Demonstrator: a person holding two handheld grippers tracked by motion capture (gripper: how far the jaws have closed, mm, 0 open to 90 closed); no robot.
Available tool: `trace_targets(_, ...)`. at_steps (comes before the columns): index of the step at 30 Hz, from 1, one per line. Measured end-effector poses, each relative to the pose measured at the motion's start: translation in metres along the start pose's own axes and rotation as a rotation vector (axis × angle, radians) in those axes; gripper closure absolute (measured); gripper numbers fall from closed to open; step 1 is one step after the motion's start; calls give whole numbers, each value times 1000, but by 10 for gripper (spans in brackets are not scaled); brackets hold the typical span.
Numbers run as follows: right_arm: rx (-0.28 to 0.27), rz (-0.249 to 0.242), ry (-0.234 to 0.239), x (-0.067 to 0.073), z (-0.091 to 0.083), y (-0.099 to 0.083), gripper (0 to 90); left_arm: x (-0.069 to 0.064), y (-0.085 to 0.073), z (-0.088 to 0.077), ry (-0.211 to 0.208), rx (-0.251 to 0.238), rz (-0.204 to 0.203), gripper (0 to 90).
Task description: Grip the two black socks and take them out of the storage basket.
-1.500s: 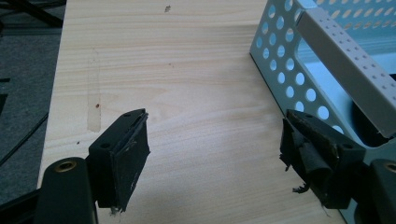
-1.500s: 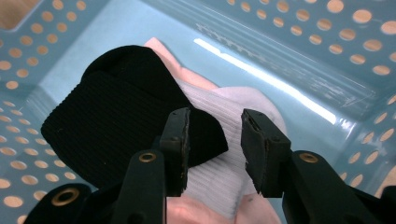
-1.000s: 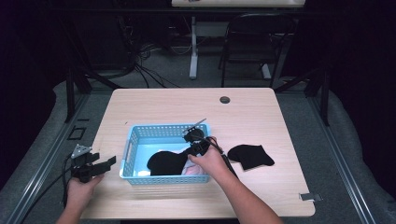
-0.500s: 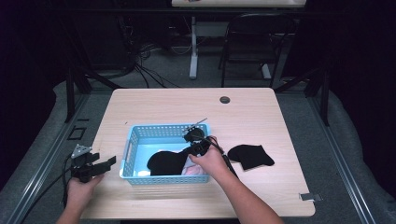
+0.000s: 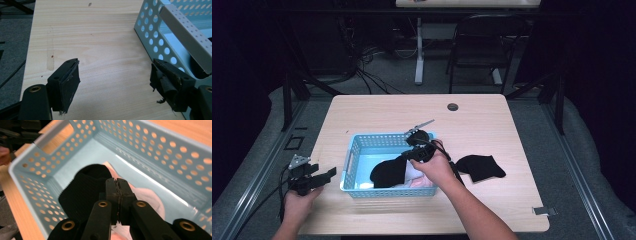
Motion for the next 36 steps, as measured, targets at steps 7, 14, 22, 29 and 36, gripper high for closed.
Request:
trace_targets(7,-38,-46,-4,8,-14,22,894,1,0,1,-3,-13,-2,235)
trace_targets(14,-76,-84,-24,9,-36,41,894,1,1,0,-3,-15,-3,235)
trace_targets(22,-132,-105,-67,4,-67,57,894,1,1,0,-3,-14,-4,235)
trace_targets(29,-156,-95,-97,-5,-89,57,895,1,1,-1,-1,-12,-3,235)
trace_targets(36,-196,-66,-115,-15,-113,52,894,2,1,-1,3,-19,-10,235)
Point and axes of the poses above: each handheld gripper's, and its own axes: z roughly forward along the jaws, y roughly out of its top, x roughly to its left, the point moved 6 cm from there along z, roughly forward along the jaws, and after that the axes turned 15 degrees about -z, right-handed, at the moved point
